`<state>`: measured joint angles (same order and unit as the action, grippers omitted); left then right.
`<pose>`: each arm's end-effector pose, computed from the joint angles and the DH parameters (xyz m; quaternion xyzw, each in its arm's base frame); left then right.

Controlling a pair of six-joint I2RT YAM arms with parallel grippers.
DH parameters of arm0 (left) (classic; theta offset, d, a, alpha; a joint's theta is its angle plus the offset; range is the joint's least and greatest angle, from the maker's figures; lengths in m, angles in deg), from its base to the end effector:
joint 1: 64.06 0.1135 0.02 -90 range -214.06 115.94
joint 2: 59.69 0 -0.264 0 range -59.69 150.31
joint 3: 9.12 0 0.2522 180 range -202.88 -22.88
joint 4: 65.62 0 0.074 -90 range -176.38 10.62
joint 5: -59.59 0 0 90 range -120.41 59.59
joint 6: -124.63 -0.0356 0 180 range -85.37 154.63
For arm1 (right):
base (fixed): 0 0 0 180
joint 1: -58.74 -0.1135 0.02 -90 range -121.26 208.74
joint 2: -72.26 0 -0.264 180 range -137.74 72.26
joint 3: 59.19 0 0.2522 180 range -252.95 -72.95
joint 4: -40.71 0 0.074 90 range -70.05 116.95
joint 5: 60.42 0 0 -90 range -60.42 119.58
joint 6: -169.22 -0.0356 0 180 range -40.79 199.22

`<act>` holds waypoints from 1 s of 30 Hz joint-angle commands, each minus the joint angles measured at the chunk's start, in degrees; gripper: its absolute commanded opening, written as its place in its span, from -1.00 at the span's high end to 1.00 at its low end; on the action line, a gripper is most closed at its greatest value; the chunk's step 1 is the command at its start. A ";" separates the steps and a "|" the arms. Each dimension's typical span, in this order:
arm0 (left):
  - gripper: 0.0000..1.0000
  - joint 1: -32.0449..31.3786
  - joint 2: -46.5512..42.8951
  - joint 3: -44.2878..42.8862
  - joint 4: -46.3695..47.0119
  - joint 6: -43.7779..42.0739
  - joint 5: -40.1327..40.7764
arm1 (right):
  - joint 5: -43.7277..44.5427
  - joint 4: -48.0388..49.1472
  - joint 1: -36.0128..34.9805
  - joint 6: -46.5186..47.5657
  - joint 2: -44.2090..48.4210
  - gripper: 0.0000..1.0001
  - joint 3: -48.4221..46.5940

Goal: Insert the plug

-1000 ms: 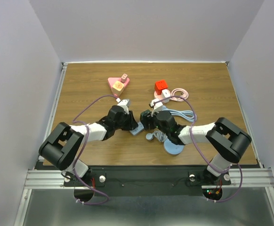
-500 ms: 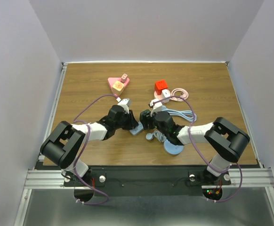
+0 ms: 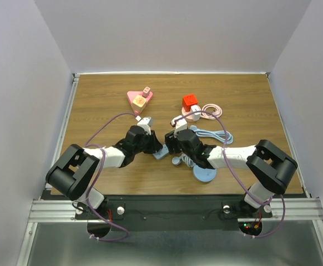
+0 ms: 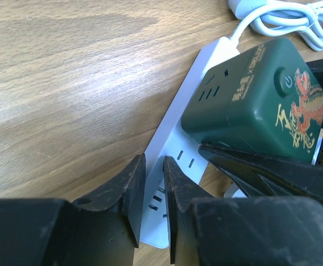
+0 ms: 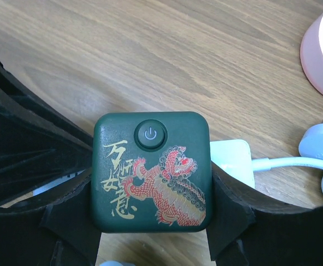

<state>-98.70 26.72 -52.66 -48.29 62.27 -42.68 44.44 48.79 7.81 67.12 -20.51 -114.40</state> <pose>0.2314 -0.1691 0.1585 0.1082 0.8360 -0.3516 0.4071 0.2132 0.2482 0.1701 -0.2232 0.8295 0.1660 0.4844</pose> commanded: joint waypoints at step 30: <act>0.45 -0.35 3.06 0.43 -3.23 -0.83 -3.46 | -10.55 -14.73 -4.87 -10.84 -6.98 0.99 7.88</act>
<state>-98.35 27.27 -52.15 -46.79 62.35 -43.84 44.70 53.41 7.52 64.10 -21.04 -110.51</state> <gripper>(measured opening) 0.283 0.656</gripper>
